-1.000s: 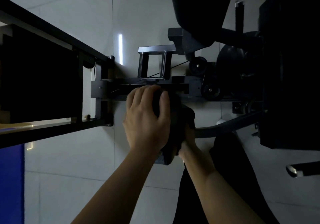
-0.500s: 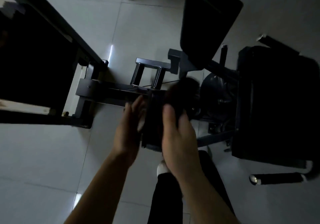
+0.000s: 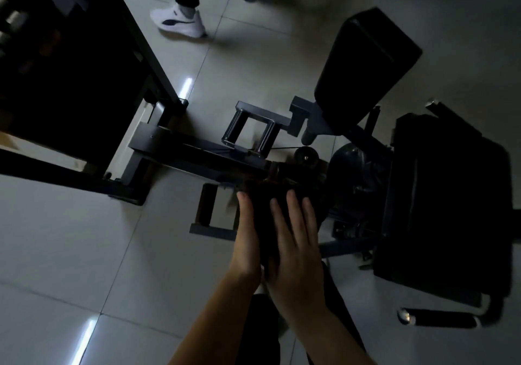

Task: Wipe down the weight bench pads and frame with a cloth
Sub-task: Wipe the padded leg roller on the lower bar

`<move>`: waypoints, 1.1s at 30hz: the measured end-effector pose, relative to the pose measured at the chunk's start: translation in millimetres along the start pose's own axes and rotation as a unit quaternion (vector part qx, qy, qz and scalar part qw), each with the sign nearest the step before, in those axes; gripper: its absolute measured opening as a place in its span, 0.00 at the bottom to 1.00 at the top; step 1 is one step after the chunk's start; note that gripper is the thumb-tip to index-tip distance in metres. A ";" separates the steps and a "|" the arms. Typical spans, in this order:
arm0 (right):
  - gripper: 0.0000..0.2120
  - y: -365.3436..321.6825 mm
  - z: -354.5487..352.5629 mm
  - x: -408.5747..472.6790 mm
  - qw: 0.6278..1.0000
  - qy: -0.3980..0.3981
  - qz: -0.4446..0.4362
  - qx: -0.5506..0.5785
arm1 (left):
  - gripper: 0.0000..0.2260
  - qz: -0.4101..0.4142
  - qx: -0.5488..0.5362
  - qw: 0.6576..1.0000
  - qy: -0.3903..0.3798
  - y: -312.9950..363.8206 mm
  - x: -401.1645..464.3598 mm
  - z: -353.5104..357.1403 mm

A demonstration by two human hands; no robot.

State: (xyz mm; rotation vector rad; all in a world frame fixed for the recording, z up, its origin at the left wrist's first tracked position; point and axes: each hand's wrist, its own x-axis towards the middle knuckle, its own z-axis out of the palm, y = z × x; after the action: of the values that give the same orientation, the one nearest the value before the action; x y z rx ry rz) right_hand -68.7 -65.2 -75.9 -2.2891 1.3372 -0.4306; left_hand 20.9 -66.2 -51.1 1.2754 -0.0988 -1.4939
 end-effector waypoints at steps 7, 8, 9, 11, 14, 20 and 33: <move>0.16 16.3 -27.1 148.9 0.951 -0.111 0.243 0.155 | 0.32 -0.006 0.134 0.990 -0.033 8.4 9.8 -4.6; 0.15 18.2 -29.1 153.3 0.943 -0.115 0.257 0.178 | 0.31 -0.007 0.138 0.990 -0.031 8.7 11.4 -4.0; 0.15 20.2 -29.8 153.1 0.940 -0.106 0.254 0.201 | 0.29 -0.005 0.149 0.989 -0.024 10.0 12.9 -2.6; 0.15 29.0 -28.1 145.6 0.925 -0.079 0.261 0.263 | 0.24 0.003 0.208 0.978 0.017 14.0 20.3 3.6; 0.16 49.6 -24.2 142.0 0.833 -0.077 0.362 0.410 | 0.23 0.060 0.281 0.952 0.110 27.3 43.0 16.7; 0.12 98.0 -99.3 167.3 0.802 0.172 0.336 0.463 | 0.20 0.212 0.405 0.880 0.129 86.3 119.4 88.4; 0.26 216.5 -126.5 335.4 0.980 -0.044 -0.147 -0.130 | 0.26 0.128 0.164 0.978 0.023 152.5 288.5 223.1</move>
State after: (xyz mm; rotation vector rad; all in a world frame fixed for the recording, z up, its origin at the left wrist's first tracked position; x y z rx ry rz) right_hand -127.1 -479.8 -69.0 -2.7025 1.0672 -0.2551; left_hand 15.0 -461.3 -43.0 1.4949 -0.4790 -1.2577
